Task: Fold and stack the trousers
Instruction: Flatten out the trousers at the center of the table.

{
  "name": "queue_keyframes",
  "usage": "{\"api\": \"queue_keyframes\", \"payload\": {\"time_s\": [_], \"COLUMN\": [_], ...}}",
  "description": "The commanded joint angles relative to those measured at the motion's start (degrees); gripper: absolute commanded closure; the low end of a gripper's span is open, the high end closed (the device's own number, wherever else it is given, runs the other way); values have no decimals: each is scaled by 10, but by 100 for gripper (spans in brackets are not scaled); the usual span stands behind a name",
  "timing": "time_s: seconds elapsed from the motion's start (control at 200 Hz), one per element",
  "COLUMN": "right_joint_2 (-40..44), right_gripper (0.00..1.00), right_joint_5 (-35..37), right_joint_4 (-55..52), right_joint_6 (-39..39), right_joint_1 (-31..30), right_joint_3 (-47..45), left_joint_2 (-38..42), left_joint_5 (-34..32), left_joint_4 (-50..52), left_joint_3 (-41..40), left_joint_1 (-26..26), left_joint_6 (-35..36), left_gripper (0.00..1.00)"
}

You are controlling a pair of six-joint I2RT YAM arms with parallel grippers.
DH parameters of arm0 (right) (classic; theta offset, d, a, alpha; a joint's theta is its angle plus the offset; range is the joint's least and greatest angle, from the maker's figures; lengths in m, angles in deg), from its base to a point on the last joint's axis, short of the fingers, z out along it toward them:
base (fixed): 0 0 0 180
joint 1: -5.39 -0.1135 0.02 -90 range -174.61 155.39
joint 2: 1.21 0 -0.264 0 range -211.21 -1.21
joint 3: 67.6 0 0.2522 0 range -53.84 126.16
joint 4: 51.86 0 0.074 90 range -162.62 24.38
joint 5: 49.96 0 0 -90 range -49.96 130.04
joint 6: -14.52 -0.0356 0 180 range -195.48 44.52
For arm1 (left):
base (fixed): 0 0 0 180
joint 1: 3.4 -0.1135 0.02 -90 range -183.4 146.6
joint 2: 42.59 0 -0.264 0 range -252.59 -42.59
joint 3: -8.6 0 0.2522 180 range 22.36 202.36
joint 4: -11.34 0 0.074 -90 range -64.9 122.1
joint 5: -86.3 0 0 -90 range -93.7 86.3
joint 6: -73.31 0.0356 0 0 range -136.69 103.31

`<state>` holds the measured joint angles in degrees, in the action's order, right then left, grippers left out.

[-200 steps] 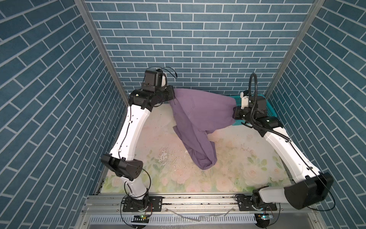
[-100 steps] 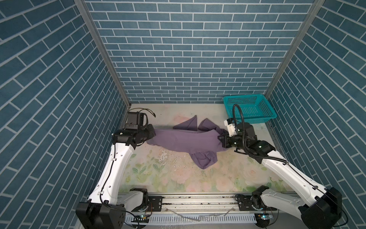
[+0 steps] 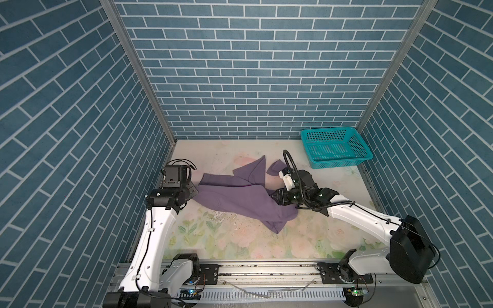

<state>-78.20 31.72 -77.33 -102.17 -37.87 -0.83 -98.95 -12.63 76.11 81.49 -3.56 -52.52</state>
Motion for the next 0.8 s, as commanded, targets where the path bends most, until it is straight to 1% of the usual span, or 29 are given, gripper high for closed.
{"api": "queue_keyframes", "payload": {"time_s": [0.0,0.035,0.095,0.175,0.225,0.27,0.34,0.395,0.495,0.545,0.57,0.59,0.65,0.725,0.795], "right_joint_2": [39,37,24,-16,-50,-84,-134,-170,-226,-250,-262,-270,-290,-309,-325], "right_gripper": [37,35,33,33,33,33,33,34,36,37,37,37,38,38,38], "right_joint_5": [141,168,198,202,200,191,170,136,65,38,36,19,2,-19,-24], "right_joint_4": [-53,-54,-58,-77,-95,-113,-131,-136,-136,-136,-136,-136,-136,-128,-126], "right_joint_6": [90,95,93,79,71,68,64,61,45,41,40,40,42,45,45], "right_joint_1": [7,10,17,28,33,39,51,65,92,102,104,106,110,112,114], "right_joint_3": [62,67,78,101,122,141,171,188,213,226,231,235,244,249,255], "left_joint_2": [57,80,118,146,142,128,82,36,-44,-76,-91,-103,-142,-197,-255], "left_joint_5": [-86,-90,-84,-83,-75,-54,-8,27,61,67,68,68,63,50,36], "left_joint_4": [16,8,-16,-34,-38,-42,-62,-78,-108,-133,-145,-155,-175,-189,-192], "left_joint_3": [-16,-27,-50,-70,-77,-79,-79,-72,-55,-51,-48,-45,-30,0,34], "left_joint_1": [-5,-5,-5,-5,-5,-5,-5,-5,-1,3,7,9,22,47,72], "left_joint_6": [-14,-21,-25,-30,-32,-34,-23,-14,-12,-16,-18,-20,-23,-22,-14], "left_gripper": [69,65,52,47,45,42,36,32,27,24,23,23,20,19,19]}}
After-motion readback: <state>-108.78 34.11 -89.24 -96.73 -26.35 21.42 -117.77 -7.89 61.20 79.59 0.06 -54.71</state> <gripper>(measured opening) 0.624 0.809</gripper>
